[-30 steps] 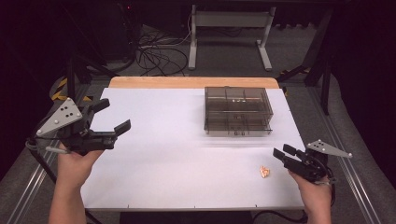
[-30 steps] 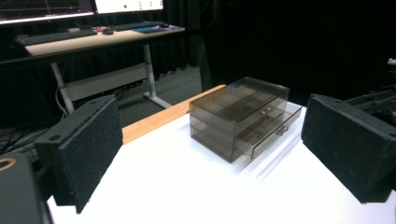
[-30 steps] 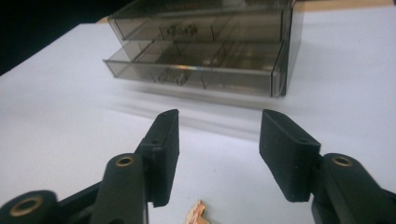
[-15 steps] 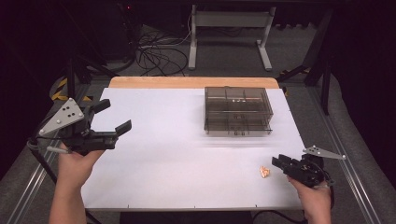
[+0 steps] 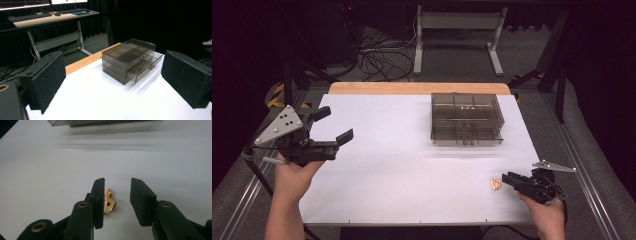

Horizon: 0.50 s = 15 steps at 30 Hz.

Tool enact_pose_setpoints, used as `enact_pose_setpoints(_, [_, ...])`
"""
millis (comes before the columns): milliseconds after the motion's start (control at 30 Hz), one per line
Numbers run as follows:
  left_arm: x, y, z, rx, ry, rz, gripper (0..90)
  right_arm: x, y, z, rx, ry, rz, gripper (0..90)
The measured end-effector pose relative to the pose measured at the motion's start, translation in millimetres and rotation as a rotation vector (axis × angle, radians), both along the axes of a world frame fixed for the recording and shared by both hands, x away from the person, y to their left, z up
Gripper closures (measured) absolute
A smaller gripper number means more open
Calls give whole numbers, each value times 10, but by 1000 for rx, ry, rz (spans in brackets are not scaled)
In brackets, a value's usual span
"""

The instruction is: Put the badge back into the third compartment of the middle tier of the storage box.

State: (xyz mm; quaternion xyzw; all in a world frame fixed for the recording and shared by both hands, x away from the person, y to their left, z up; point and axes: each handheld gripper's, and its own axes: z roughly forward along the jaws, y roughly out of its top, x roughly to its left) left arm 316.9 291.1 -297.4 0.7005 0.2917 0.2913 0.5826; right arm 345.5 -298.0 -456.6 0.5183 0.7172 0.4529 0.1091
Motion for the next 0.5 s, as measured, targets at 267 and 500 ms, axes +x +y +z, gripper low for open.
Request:
enact_pose_setpoints(267, [3,-3,-2,2,1,0,64,31,13,-76,-7,47,23,678])
enact_pose_setpoints(500, [3,-7,-4,3,5,-4,64,50,23,-125,-10,68,38,700])
